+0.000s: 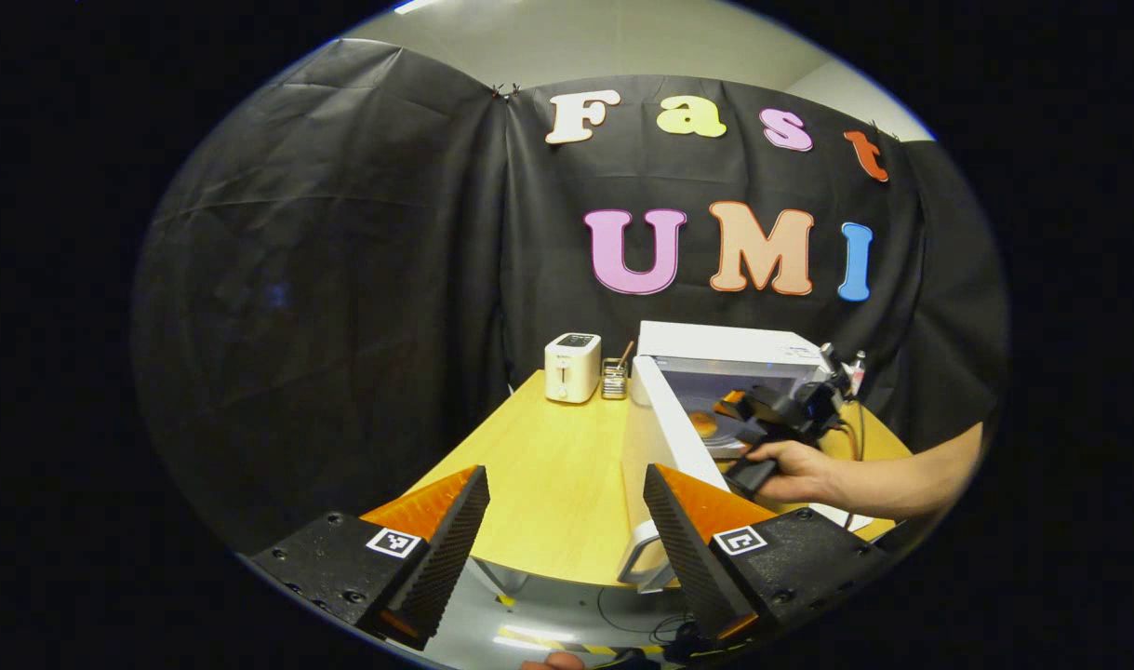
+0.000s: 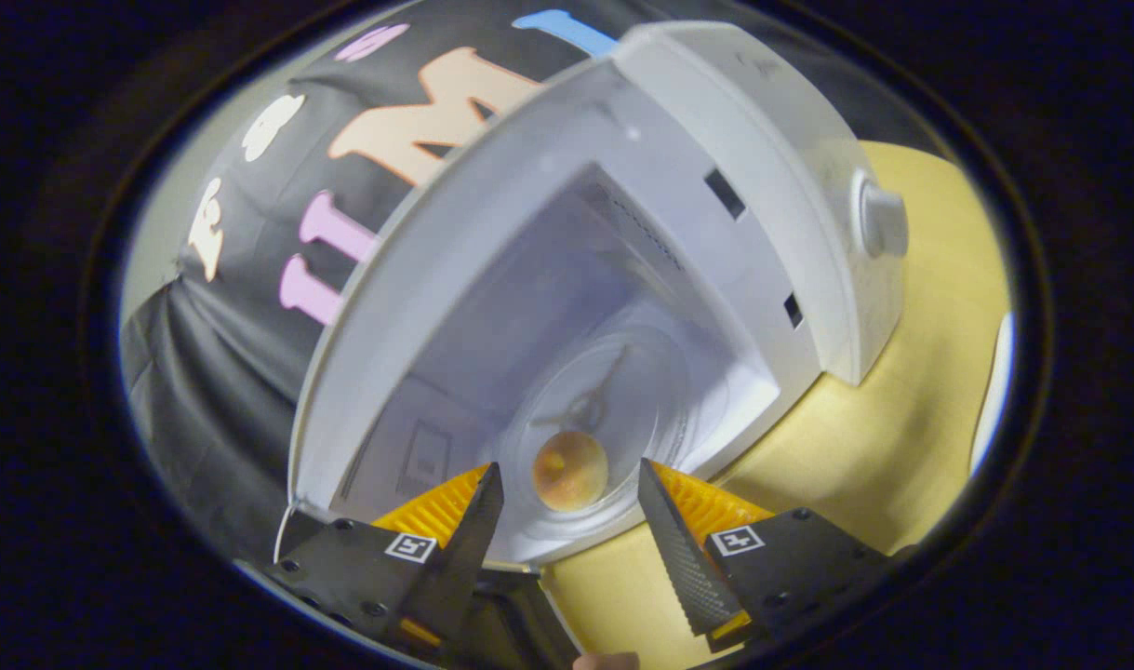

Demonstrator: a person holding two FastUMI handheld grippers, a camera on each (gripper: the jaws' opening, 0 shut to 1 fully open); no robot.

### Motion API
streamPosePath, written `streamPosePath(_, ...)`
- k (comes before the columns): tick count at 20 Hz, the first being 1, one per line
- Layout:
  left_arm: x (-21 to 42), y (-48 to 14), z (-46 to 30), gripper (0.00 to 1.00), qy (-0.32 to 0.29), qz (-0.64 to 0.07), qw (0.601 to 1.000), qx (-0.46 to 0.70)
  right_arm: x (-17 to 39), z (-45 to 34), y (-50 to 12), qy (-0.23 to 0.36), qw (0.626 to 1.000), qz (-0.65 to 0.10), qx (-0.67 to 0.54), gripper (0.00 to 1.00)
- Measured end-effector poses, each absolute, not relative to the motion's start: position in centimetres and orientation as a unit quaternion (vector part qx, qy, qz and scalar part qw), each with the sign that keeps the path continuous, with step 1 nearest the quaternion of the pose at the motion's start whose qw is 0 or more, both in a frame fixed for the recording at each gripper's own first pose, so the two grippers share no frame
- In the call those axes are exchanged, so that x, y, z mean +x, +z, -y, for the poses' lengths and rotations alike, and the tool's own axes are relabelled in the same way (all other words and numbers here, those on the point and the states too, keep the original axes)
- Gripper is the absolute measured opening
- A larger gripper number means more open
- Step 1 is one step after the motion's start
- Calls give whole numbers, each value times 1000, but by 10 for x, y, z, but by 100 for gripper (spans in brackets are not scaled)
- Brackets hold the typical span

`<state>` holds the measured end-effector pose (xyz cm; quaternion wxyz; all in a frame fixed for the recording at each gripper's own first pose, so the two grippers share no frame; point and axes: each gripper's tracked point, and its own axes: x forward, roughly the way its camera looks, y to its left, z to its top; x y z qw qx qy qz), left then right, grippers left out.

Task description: Open the microwave oven with the left hand, put the food in, and close the microwave oven.

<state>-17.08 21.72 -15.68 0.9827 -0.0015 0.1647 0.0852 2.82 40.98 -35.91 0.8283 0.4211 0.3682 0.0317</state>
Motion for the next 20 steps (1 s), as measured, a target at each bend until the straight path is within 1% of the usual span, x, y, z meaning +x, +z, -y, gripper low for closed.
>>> streamPosePath(1, -172, -157, -221, 98, 90, -164, 982, 3, 23, -403, -348, 52, 835, -362, 412, 85)
streamPosePath(2, -173, -158, -225, 98, 94, -166, 982, 7, 17, -394, -337, 71, 842, -354, 401, 91)
streamPosePath(5, -178, -169, -225, 99, 92, -172, 981, 17, 6, -359, -293, 128, 872, -308, 357, 91)
streamPosePath(8, -178, -191, -221, 98, 83, -188, 978, 20, -17, -322, -250, 165, 891, -278, 319, 91)
streamPosePath(11, -171, -207, -215, 99, 71, -195, 978, 16, -32, -287, -211, 186, 907, -250, 284, 91)
streamPosePath(15, -158, -223, -215, 98, 70, -196, 978, 13, -33, -244, -156, 200, 935, -192, 222, 90)
streamPosePath(16, -156, -226, -217, 97, 71, -198, 977, 14, -32, -236, -139, 200, 941, -175, 211, 84)
streamPosePath(17, -154, -231, -219, 97, 70, -202, 977, 15, -30, -227, -124, 198, 946, -159, 200, 84)
streamPosePath(18, -152, -234, -220, 98, 68, -203, 977, 17, -29, -219, -111, 198, 951, -145, 187, 90)
streamPosePath(19, -151, -239, -221, 98, 67, -206, 976, 18, -27, -213, -96, 198, 956, -130, 175, 86)
streamPosePath(20, -151, -242, -223, 98, 68, -208, 976, 19, -26, -208, -82, 198, 959, -115, 164, 86)
